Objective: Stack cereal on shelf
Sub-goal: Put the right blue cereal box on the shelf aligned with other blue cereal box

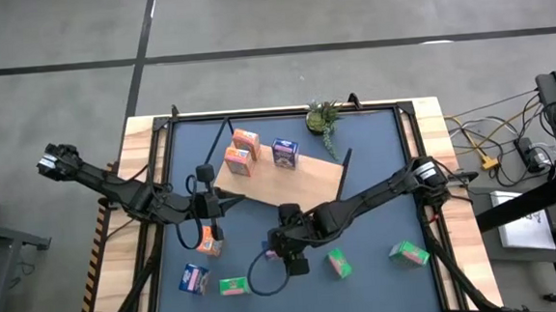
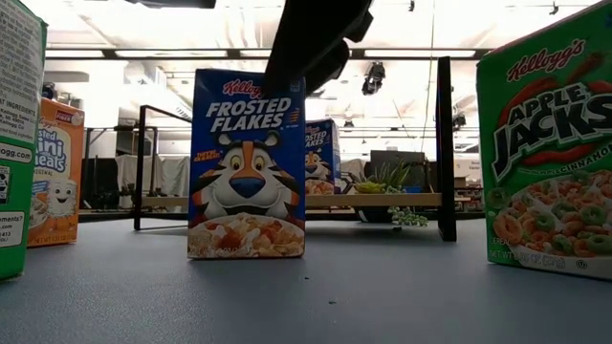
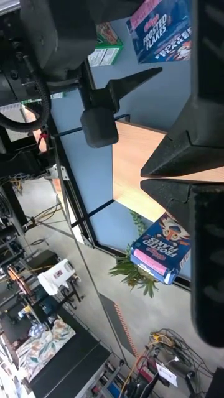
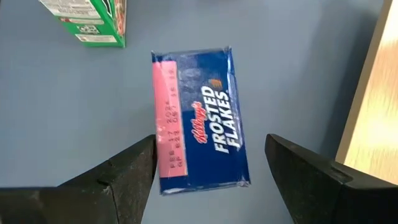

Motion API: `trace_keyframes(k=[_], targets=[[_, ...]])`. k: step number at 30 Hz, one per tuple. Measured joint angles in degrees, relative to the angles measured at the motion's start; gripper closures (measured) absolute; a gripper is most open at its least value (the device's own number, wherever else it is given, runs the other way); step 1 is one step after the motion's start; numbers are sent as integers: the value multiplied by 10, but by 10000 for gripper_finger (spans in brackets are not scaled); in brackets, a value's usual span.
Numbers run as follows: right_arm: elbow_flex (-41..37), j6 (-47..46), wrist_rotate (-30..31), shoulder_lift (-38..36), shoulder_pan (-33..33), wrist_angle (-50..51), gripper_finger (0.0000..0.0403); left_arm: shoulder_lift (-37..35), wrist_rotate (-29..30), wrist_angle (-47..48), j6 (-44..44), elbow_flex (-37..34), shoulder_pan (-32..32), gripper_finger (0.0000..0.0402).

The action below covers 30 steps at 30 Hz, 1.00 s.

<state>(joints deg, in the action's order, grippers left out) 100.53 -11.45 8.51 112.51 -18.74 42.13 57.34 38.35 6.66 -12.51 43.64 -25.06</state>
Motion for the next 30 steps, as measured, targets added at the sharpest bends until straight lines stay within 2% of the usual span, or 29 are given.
trace_keyframes(k=[4, 15, 25, 30], targets=[[0, 1, 0, 0, 0, -3, 136, 0, 0, 0, 0, 0, 0, 402], [0, -5, 0, 0, 0, -5, 216, 0, 0, 2, 0, 0, 0, 402], [4, -6, 0, -2, 1, -2, 223, 0, 0, 2, 0, 0, 0, 402], [51, -18, 1, -20, 14, 37, 224, 0, 0, 2, 0, 0, 0, 402]])
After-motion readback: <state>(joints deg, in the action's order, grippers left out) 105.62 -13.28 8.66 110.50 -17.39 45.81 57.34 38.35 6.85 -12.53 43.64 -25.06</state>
